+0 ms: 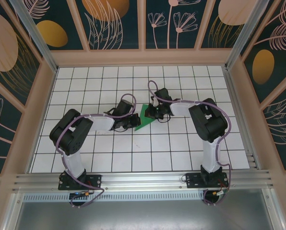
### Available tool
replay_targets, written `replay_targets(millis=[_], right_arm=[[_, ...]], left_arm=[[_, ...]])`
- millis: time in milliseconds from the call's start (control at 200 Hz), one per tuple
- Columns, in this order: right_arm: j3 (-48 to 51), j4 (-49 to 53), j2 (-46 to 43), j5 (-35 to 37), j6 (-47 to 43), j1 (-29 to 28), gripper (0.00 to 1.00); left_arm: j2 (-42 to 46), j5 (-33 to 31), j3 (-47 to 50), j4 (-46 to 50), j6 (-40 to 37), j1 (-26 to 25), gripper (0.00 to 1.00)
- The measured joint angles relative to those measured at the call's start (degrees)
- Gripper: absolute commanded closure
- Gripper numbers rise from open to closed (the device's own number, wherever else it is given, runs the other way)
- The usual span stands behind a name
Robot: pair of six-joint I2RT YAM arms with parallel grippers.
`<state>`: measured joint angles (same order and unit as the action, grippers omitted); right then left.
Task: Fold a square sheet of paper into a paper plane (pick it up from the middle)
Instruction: Fourth fold the wing at the center of the table.
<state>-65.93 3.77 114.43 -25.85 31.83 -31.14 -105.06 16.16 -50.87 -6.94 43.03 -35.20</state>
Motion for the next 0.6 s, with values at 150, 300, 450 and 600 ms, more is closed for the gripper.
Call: replay_targets(millis=[150,300,450,600], right_arm=[[0.0,0.07,0.07,0.26,-0.22,0.0,0.91],[0.0,0.07,0.11,0.28,-0.24,0.0,0.91],[0.0,0.04,0.13,0.72,-0.28,-0.39,0.91],[0.0,0.04,0.13,0.79,-0.37,-0.44,0.91]], left_arm=[[1.97,0.68,-1.22,3.74,-0.81,0.0,0.76],[3.5,2.95,-2.03,5.05,-1.33,0.04,0.76],[3.26,5.29,-2.23,5.62,-1.53,0.04,0.79],[2.12,6.43,-2.4,6.1,-1.79,0.04,0.8]])
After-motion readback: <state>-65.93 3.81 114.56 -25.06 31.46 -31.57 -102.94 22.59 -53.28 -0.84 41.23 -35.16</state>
